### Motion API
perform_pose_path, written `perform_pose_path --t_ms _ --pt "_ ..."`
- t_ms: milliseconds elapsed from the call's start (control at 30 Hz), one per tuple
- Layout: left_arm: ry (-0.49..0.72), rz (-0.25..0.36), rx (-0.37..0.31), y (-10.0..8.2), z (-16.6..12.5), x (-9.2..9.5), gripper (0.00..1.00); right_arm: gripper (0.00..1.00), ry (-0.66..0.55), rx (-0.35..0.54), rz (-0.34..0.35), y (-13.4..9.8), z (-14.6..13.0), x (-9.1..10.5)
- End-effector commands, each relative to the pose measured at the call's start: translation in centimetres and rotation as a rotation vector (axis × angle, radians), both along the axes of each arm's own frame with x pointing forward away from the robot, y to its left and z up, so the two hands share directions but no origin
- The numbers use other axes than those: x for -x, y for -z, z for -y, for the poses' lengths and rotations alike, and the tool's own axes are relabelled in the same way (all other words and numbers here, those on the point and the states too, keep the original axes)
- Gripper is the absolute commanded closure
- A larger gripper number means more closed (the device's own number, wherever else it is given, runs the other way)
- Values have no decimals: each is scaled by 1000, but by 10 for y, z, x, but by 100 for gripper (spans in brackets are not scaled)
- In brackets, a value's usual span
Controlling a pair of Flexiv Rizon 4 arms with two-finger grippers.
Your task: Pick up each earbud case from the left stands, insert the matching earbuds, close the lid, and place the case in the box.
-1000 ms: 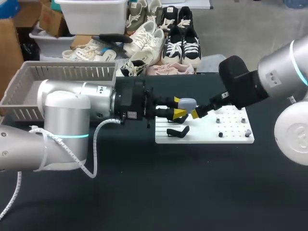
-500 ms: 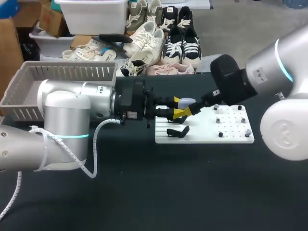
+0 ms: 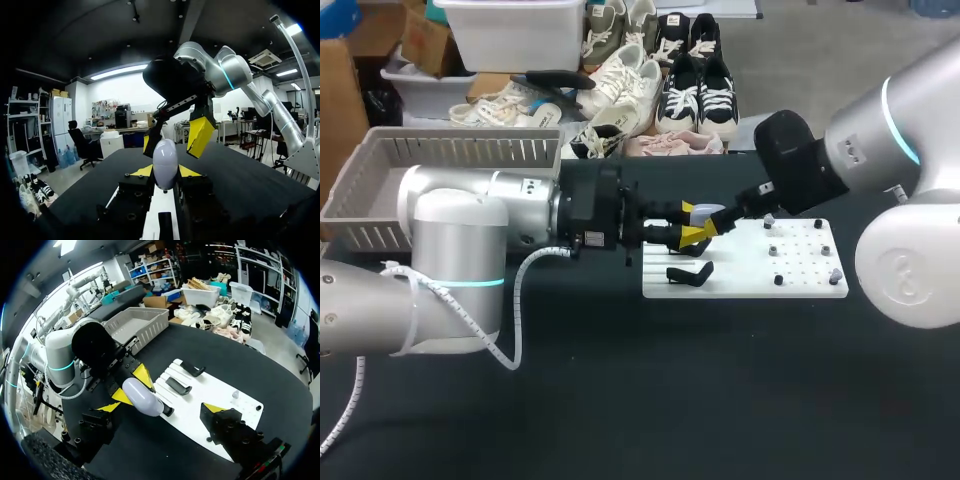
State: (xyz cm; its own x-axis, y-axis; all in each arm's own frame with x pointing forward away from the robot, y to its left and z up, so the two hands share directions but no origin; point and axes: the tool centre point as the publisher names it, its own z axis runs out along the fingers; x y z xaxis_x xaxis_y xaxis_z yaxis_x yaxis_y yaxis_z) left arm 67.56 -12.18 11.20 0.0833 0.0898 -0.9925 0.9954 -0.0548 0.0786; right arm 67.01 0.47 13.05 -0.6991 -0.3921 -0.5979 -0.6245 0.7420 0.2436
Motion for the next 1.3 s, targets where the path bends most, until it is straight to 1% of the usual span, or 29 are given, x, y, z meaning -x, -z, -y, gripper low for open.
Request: perform_pose_path --t_ms 33,100,900,1300 --pt "0 1 2 1 0 -1 100 0 20 19 5 -1 0 1" --pt "0 1 2 1 0 -1 100 0 23 32 12 -1 1 1" --pt "0 1 2 1 0 -1 100 0 36 52 16 2 6 -5" --pt "0 1 2 1 0 -1 100 0 36 50 26 -4 4 -8"
